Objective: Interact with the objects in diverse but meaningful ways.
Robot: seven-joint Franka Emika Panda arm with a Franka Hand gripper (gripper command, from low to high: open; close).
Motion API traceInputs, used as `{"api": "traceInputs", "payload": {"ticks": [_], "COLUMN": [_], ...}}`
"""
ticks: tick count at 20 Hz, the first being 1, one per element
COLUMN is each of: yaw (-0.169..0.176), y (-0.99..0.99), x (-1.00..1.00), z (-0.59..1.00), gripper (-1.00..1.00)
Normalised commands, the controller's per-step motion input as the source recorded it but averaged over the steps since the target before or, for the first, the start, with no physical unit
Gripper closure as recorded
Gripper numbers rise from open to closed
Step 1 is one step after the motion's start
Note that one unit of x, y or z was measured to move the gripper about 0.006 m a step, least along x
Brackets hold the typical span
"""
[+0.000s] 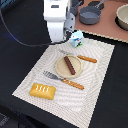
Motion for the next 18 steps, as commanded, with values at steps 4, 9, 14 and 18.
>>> {"api": "traceInputs", "payload": {"ticks": [4, 9, 14, 18], "yaw": [0.08, 0.04, 0.005, 0.0], "y": [0.51, 0.67, 0.62, 0.36], "x": [-0.63, -0.17, 0.22, 0.2], "z": [-0.16, -0.08, -0.03, -0.16], "gripper": [1.0, 1.0, 1.0, 1.0]}}
